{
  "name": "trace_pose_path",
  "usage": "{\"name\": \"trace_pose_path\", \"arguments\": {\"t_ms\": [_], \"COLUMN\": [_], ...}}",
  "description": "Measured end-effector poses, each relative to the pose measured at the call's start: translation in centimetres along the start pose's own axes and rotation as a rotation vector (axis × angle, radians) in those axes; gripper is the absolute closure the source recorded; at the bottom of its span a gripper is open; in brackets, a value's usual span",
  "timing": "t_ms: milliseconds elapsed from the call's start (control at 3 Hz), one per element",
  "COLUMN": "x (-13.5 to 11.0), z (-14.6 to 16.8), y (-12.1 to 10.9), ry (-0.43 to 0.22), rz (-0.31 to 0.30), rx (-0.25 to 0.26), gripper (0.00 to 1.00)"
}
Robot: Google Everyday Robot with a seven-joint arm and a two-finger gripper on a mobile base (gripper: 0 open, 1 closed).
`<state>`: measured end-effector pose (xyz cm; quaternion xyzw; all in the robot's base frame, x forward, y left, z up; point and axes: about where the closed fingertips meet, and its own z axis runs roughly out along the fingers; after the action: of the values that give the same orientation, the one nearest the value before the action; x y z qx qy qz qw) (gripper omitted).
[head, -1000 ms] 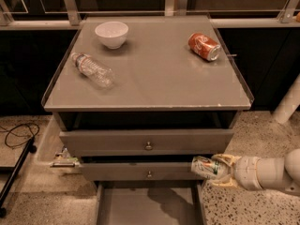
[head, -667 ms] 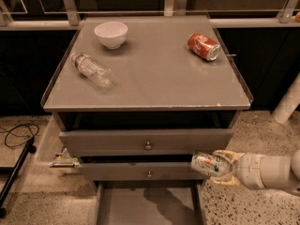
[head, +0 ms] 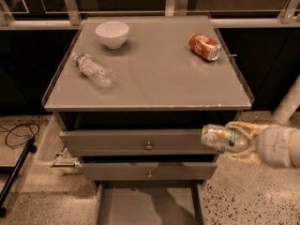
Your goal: Pick 7up can from bottom drawer and place on counter
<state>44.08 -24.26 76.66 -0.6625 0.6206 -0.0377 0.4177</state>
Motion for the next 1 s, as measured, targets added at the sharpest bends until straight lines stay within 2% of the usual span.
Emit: {"name": "trace_pose_path", "arguments": {"t_ms": [333,667,1000], "x": [-1.9,-5.2,-7.9], "z": [-3.4,-5.4,-5.9], "y": [-6.1,-11.3,-14.2], "ry": [-0.004,-0.076,-0.16], "rz": [-0.055,-0.108,-0.144], "rx": [0.043,0.061,0.069], "gripper": [1.0,1.0,1.0]}}
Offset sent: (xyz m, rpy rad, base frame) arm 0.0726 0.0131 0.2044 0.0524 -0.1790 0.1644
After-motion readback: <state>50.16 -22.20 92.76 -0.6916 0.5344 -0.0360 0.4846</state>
